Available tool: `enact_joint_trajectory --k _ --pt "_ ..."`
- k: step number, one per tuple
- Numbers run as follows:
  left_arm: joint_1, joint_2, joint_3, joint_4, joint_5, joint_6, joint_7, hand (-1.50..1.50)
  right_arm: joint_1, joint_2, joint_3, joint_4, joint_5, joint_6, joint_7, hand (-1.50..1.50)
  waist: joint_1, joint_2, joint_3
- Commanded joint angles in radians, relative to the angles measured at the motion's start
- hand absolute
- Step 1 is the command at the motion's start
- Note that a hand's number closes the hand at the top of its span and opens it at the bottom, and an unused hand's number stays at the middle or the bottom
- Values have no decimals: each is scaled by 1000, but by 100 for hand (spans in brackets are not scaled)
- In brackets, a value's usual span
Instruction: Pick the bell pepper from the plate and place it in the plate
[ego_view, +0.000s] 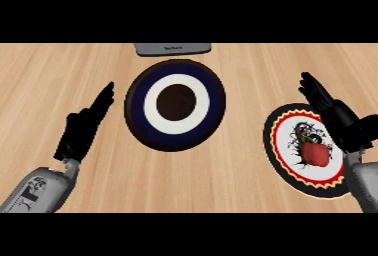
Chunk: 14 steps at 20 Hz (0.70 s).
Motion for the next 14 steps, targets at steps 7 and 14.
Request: enact_joint_trajectory --k 7,14 --pt "-66 23 104 -59 14 4 -84 0 -90 -158 130 12 434 -154 -25 150 30 -22 -84" --pt "-33 36 189 -55 76 -44 -160 0 113 266 168 33 509 -656 -154 -150 31 4 -41"
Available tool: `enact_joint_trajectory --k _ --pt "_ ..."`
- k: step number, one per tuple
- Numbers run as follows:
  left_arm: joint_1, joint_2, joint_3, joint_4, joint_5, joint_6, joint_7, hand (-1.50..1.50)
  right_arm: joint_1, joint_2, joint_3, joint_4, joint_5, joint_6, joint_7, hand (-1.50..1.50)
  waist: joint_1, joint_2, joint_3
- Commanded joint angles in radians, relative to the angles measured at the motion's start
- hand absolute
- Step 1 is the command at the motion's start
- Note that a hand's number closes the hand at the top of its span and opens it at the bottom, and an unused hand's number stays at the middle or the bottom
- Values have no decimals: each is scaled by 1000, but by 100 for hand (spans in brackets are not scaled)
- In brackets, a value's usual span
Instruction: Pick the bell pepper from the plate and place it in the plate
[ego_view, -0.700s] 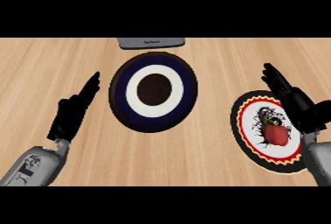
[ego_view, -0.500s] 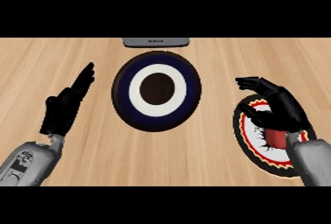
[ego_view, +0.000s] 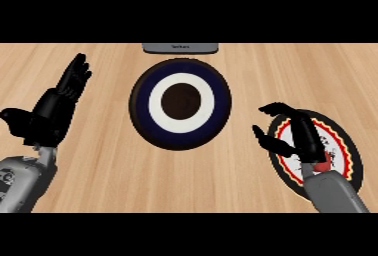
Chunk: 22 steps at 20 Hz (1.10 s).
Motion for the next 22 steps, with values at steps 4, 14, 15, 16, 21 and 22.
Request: enact_joint_trajectory --k 4,14,15,16,21,22 --pt "64 18 55 -65 47 -53 -15 0 137 204 -45 22 -65 -240 -340 -150 0 1 4" --pt "61 10 84 -49 23 -78 0 0 199 -47 -16 -332 291 -156 205 -150 -24 -6 -3" --pt "62 6 79 -49 9 -70 -9 0 197 -68 -20 -321 313 -111 272 -150 -24 -5 -4" --pt "61 25 105 -35 34 -91 -5 0 215 -129 -61 -335 299 -55 311 -150 -32 -6 -5" --pt "77 12 94 -62 17 -69 -1 0 243 -206 0 -426 399 197 624 -150 -30 -11 -6" --pt "48 28 103 -49 18 -85 4 0 214 -218 18 -423 417 259 679 -150 -23 -5 -5"
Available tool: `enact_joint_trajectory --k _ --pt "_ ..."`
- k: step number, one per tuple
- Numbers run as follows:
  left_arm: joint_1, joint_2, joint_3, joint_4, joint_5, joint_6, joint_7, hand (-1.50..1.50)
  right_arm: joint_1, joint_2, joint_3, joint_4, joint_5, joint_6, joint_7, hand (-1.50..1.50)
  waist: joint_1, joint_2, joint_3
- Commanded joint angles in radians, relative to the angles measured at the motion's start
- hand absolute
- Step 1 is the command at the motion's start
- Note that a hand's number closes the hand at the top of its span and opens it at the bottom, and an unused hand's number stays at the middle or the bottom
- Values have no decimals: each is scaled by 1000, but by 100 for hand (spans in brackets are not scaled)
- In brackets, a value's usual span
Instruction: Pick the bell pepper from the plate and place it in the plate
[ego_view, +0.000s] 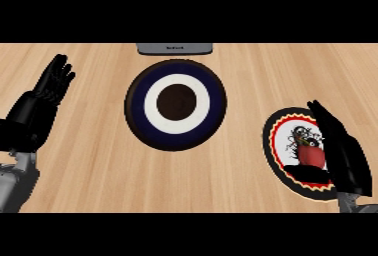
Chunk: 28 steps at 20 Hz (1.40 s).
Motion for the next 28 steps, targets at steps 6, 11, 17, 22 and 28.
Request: enact_joint_trajectory --k 6,11,17,22,28 --pt "-13 -27 -11 8 -30 5 -9 0 -64 -52 88 -156 -4 495 520 -150 17 8 5" --pt "-28 28 75 -5 30 -94 37 0 -170 -17 31 -205 -53 651 678 -150 23 8 7" --pt "24 -62 59 26 -52 -73 -35 0 -143 -15 -4 -27 60 593 560 -150 24 10 8" --pt "16 -105 54 -22 -85 -60 12 0 -99 18 -9 -14 106 612 583 -150 20 8 8" --pt "6 -120 92 13 -113 -105 -6 0 -105 30 -90 123 108 592 453 -150 21 9 8"
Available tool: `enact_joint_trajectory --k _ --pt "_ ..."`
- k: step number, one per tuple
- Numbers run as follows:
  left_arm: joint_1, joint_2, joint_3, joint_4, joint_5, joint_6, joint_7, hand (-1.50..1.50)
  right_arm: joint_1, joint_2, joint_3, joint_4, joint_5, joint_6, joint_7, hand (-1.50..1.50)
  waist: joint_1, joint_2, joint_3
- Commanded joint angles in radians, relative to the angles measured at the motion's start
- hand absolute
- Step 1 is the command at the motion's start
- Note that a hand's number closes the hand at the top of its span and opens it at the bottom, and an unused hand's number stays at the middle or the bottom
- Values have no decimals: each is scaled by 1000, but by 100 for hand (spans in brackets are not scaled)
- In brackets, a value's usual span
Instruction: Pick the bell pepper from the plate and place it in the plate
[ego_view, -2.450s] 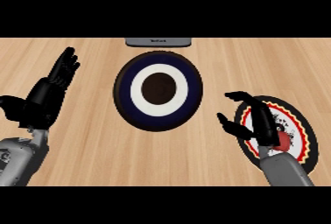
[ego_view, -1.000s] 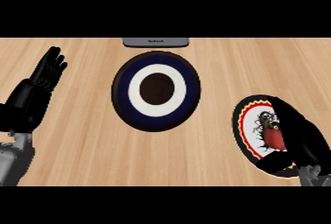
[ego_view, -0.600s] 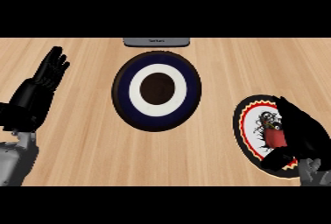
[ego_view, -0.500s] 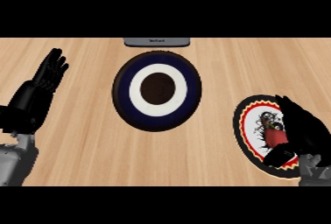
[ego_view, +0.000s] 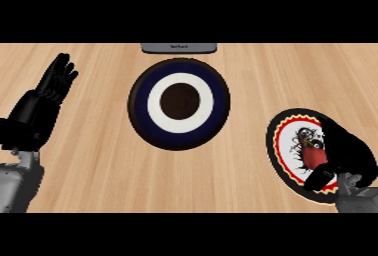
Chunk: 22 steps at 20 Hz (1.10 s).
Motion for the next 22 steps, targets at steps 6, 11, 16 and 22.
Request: enact_joint_trajectory --k 6,11,16,22 --pt "33 -48 32 -29 -52 -35 6 0 -52 34 -77 229 25 1 -153 -150 5 0 0" --pt "-8 -55 69 -108 -50 -45 134 0 29 72 -62 167 108 -20 -110 -150 0 -1 0" --pt "6 -79 76 18 -74 -88 9 0 -25 92 -89 358 135 -165 -270 150 3 2 0" --pt "-36 -92 81 15 -71 -83 39 0 -58 37 -58 293 283 -283 -282 150 0 0 0"
